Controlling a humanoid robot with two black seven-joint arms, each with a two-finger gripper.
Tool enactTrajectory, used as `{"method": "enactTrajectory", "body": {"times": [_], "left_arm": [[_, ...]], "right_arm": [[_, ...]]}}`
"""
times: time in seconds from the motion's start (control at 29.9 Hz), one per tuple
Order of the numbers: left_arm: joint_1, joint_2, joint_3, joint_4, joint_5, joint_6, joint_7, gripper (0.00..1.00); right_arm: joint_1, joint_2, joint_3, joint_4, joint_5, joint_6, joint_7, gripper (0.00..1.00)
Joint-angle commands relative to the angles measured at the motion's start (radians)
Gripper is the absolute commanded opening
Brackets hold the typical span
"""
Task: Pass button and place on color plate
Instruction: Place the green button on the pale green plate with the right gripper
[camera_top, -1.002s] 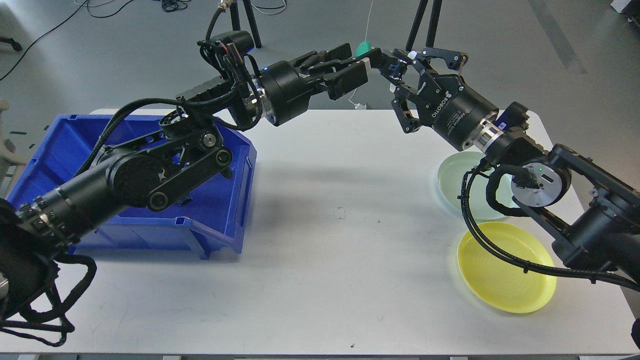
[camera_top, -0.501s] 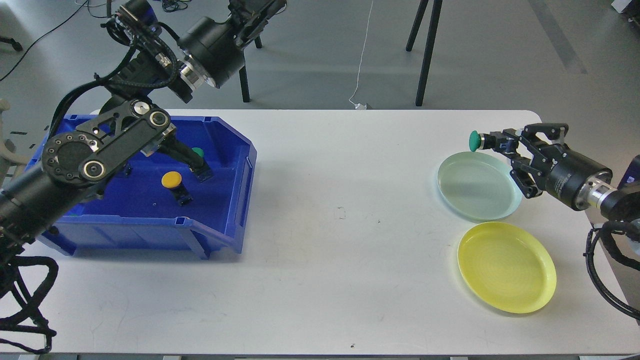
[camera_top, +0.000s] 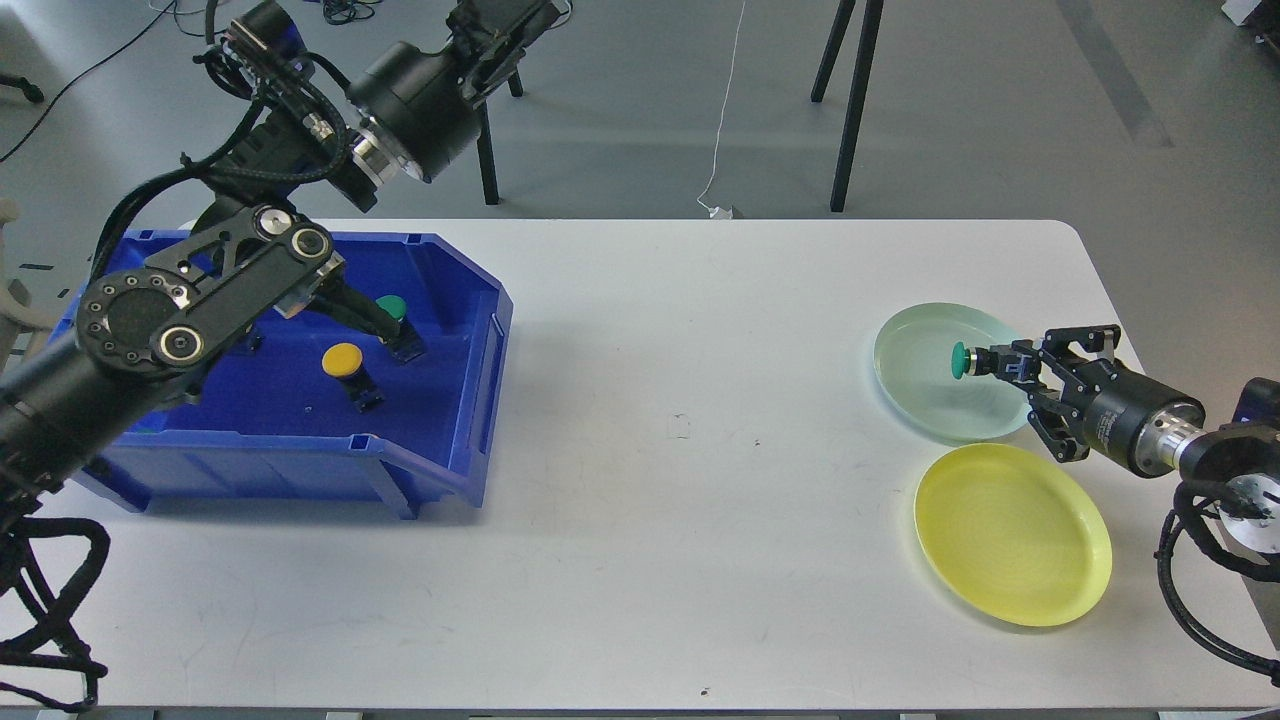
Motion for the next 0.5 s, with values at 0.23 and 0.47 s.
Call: {"method": "enactTrajectory", "body": {"times": [0.23,0.47], "left_arm": [[-0.001,0.005,-0.001,0.003,0.001,-0.002,0.001,0.92],[0.035,0.141,0.015,-0.077,-0.001,-0.026,0.016,0.92]], "right_arm": [[0.03,-0.013,0.039,0.014,0.014,0.009,-0.007,0.83],[0.019,-0.062,0.366,-0.011,0.051,0.06,0.001,0.94]]}}
